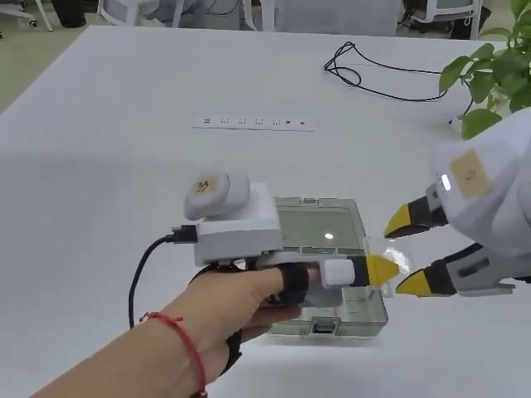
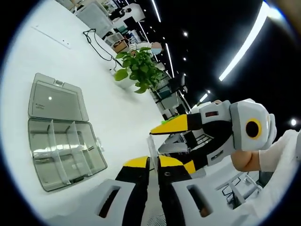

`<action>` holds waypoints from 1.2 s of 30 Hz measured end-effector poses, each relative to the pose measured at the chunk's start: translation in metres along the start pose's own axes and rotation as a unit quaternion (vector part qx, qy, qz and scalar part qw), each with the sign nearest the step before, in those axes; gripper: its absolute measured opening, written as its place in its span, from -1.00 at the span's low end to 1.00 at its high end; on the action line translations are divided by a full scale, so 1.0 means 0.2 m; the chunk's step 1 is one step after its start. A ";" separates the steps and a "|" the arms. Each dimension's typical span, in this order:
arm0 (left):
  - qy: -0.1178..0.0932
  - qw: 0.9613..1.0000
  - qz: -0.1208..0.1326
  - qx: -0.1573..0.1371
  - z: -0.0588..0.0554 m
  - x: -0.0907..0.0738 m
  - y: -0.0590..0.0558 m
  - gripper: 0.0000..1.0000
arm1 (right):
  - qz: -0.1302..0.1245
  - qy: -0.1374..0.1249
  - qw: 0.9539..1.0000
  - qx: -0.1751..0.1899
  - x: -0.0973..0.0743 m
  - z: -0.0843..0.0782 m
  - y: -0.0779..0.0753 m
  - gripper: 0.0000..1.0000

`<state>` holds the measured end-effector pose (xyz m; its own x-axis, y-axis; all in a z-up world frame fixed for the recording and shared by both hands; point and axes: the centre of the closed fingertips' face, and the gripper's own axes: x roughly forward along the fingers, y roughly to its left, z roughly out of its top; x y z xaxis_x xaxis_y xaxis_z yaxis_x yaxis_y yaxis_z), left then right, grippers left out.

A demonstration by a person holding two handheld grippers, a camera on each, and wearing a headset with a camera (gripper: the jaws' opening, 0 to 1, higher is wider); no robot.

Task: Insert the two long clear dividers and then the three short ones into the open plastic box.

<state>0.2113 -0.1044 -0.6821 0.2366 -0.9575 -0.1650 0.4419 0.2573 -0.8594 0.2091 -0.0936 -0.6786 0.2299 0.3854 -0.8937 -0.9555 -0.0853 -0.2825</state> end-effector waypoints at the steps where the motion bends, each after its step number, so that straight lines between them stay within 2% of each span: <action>1: 0.002 1.000 -0.005 0.000 0.00 0.00 -0.01 -1.00 | 0.000 0.000 1.000 0.000 0.00 0.00 0.00 -0.34; 3: 0.002 1.000 -0.002 0.000 -0.01 0.00 -0.01 -1.00 | 0.001 0.001 1.000 -0.002 0.00 0.00 0.01 -0.34; 6: 0.001 1.000 -0.003 -0.015 0.00 0.00 -0.01 -1.00 | 0.000 0.000 1.000 -0.003 0.00 0.01 0.01 -0.34; 12: -0.005 1.000 -0.002 -0.018 0.00 -0.01 -0.02 -1.00 | -0.003 -0.002 1.000 -0.007 -0.01 0.01 0.00 -0.32; 13: -0.008 1.000 -0.006 -0.011 0.00 -0.01 -0.03 -1.00 | -0.005 -0.001 1.000 -0.007 -0.01 0.01 0.00 -0.31; 17: -0.004 1.000 0.003 0.006 -0.01 -0.02 -0.02 -1.00 | -0.006 -0.014 1.000 -0.001 -0.03 0.03 -0.02 -0.28; 21: 0.005 0.997 0.015 0.069 -0.01 -0.04 -0.01 -1.00 | 0.009 -0.042 0.999 0.029 -0.06 0.04 -0.04 -0.29; 24: 0.008 0.989 0.014 0.148 -0.02 -0.06 -0.02 -1.00 | 0.033 -0.062 0.996 0.053 -0.09 0.04 -0.04 -0.37; 25: 0.014 0.988 0.014 0.156 -0.03 -0.07 -0.02 -1.00 | 0.037 -0.065 0.996 0.057 -0.09 0.04 -0.04 -0.39; 26: 0.013 0.982 0.014 0.188 -0.02 -0.08 -0.03 -1.00 | 0.048 -0.071 0.994 0.064 -0.10 0.04 -0.03 -0.41; 28: 0.012 0.975 0.006 0.221 -0.03 -0.08 -0.05 -1.00 | 0.072 -0.081 0.992 0.065 -0.11 0.05 -0.01 -0.48; 29: 0.027 0.974 0.004 0.227 -0.06 -0.09 -0.05 -1.00 | 0.078 -0.084 0.991 0.069 -0.11 0.04 -0.01 -0.49; 30: 0.027 0.964 0.001 0.266 -0.06 -0.09 -0.06 -1.00 | 0.093 -0.092 0.989 0.071 -0.11 0.05 0.01 -0.51; 31: 0.031 0.957 0.000 0.290 -0.07 -0.10 -0.06 -1.00 | 0.102 -0.095 0.987 0.076 -0.12 0.06 0.02 -0.54; 33: 0.038 0.948 -0.009 0.317 -0.09 -0.10 -0.09 -1.00 | 0.111 -0.100 0.986 0.073 -0.12 0.06 0.02 -0.58; 34: 0.036 0.945 -0.013 0.325 -0.09 -0.10 -0.10 -1.00 | 0.117 -0.102 0.985 0.074 -0.12 0.06 0.03 -0.59; 36: 0.046 0.935 -0.015 0.351 -0.11 -0.10 -0.10 -1.00 | 0.133 -0.106 0.983 0.075 -0.13 0.09 0.06 -0.64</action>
<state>0.1788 -0.0923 -0.6723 0.1544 -0.9643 -0.2152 0.9142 0.2221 -0.3391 0.1888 -0.0887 -0.6522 -0.0605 0.5525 -0.8313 -0.9967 -0.0789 0.0201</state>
